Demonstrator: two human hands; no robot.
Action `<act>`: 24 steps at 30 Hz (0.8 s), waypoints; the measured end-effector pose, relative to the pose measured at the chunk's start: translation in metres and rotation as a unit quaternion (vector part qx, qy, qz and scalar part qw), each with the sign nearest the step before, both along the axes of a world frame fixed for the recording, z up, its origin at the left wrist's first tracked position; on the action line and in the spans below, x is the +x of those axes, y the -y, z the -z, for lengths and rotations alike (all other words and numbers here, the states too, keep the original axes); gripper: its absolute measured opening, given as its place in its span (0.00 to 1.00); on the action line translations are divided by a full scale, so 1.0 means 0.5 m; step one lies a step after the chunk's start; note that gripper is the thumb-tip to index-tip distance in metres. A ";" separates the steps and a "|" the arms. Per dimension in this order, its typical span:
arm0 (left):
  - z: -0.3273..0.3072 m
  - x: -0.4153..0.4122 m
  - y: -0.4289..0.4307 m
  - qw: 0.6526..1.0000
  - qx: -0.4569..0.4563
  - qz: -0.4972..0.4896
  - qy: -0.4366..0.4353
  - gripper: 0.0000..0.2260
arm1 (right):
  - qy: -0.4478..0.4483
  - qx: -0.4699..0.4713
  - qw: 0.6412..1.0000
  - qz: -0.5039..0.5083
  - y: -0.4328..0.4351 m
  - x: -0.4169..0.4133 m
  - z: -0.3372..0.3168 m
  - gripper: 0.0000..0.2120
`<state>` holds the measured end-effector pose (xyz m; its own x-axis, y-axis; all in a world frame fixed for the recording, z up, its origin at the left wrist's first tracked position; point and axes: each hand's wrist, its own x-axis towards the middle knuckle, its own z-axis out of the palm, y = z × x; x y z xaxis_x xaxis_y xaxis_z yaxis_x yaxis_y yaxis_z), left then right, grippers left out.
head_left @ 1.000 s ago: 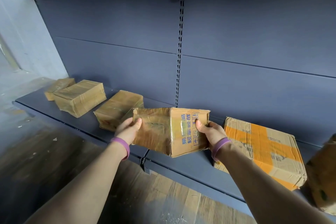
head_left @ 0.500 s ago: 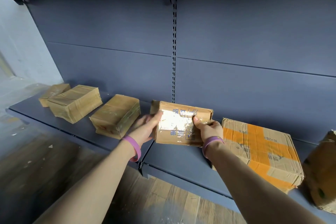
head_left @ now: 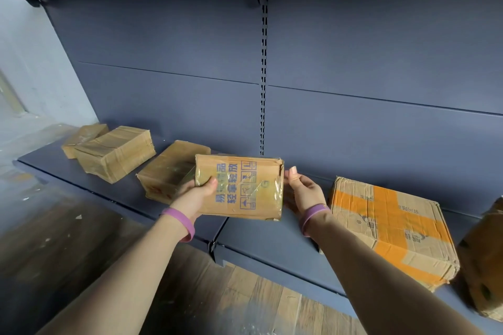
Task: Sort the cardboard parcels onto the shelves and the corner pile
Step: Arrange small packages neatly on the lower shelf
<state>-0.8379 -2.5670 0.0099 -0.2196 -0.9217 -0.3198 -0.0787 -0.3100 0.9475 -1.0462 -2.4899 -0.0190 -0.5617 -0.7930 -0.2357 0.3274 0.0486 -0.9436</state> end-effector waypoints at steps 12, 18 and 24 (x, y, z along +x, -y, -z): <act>-0.013 0.034 -0.008 0.991 0.088 0.060 -0.080 0.13 | -0.056 0.153 0.986 -0.037 -0.046 -0.046 0.015 0.18; 0.004 0.019 0.000 0.999 -0.019 0.022 0.029 0.23 | -0.064 0.110 0.991 0.049 -0.037 -0.049 0.011 0.12; -0.025 -0.028 -0.031 0.998 -0.011 0.033 -0.043 0.06 | -0.054 0.055 0.989 0.127 -0.026 -0.028 0.006 0.14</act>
<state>-0.8521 -2.5515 0.0222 -0.3057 -0.9107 -0.2778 -0.0160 -0.2868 0.9579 -1.0604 -2.4767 -0.0221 -0.7665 -0.5953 -0.2410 0.2406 0.0818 -0.9672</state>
